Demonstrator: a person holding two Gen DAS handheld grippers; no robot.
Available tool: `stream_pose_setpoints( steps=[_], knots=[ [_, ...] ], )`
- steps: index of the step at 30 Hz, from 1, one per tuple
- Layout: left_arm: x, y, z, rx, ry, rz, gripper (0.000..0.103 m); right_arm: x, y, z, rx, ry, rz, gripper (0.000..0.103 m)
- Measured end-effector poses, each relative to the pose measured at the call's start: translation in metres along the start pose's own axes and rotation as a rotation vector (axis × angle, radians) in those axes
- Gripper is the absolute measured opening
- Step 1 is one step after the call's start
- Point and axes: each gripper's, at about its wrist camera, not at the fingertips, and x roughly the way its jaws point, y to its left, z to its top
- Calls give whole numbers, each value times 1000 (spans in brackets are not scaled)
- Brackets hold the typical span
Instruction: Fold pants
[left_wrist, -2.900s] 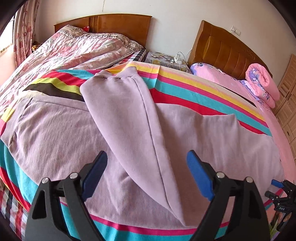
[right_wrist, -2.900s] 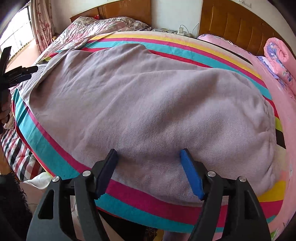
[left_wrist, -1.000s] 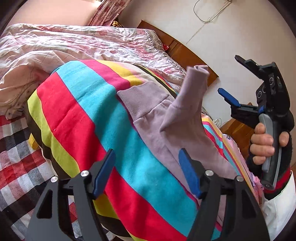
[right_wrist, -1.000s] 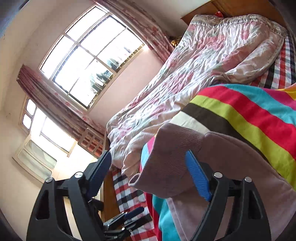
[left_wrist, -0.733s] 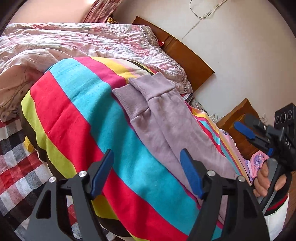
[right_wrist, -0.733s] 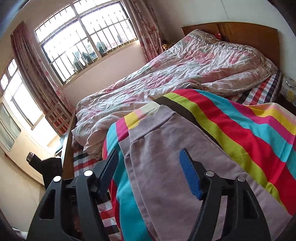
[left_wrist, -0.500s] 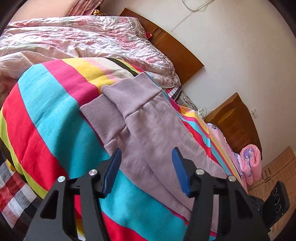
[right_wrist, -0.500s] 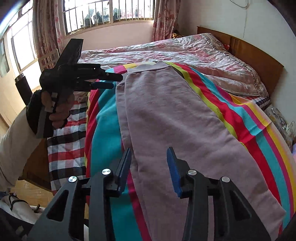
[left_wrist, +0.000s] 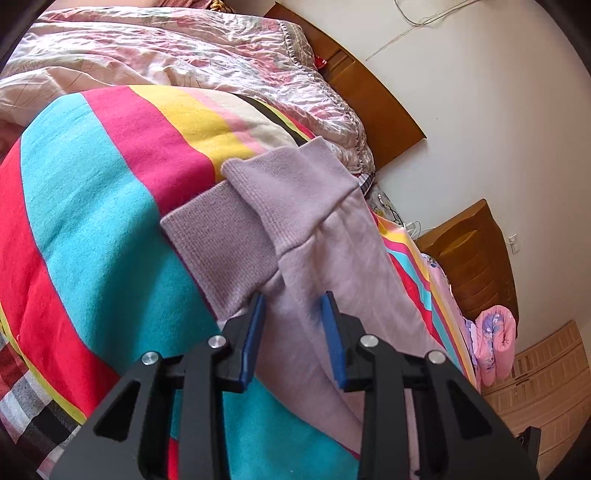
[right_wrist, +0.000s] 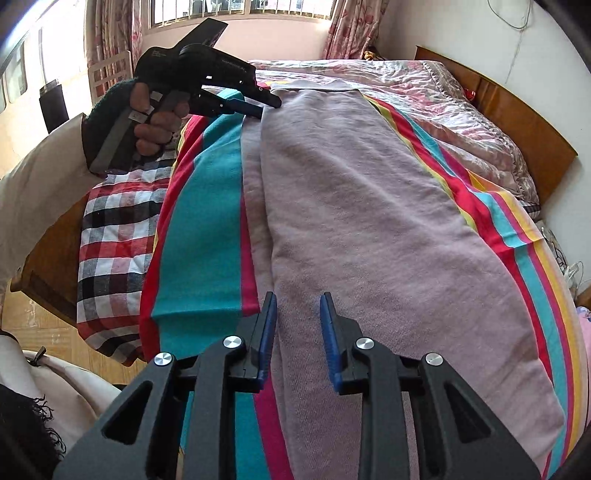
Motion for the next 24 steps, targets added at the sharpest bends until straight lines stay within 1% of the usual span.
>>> stream_pose_setpoints(
  steps=[3, 5, 7, 10, 11, 12, 14, 16, 18, 19, 20, 22, 23, 24],
  knots=[
    [1, 2, 1, -12, 2, -11, 34, 6, 0, -1, 4, 8, 14, 26],
    [-1, 4, 1, -26, 3, -31, 38, 10, 0, -3, 4, 18, 16, 26],
    [-3, 5, 0, -37, -2, -45, 40, 10, 0, -3, 10, 16, 18, 26],
    [-3, 4, -1, -24, -2, -47, 41, 10, 5, -4, -22, 15, -18, 21],
    [-3, 5, -1, -30, -1, -52, 41, 9, 5, -4, -23, 10, -24, 17],
    [-3, 6, 0, -39, 0, -60, 40, 8, 3, -4, -10, 3, -27, 12],
    [-3, 7, 2, -50, 0, -67, 40, 6, -3, -5, 27, -15, -18, 8],
    [-2, 6, 4, -49, -3, -64, 39, 4, -6, -5, 45, -29, -13, 7],
    [-1, 5, 6, -49, -6, -60, 38, 5, -3, -6, 36, -29, -18, 7],
    [-1, 5, 5, -56, -11, -59, 35, 5, -2, -6, 33, -30, -19, 7],
    [0, 6, 5, -66, -14, -58, 24, 6, -2, -6, 35, -30, -20, 7],
    [1, 5, 4, -81, -13, -55, 12, 8, -2, -7, 40, -30, -25, 7],
    [1, 3, 3, -79, -18, -50, 6, 9, -1, -6, 39, -29, -27, 7],
    [0, -1, 2, -64, -26, -41, 4, 8, -1, -6, 36, -27, -31, 7]
  ],
)
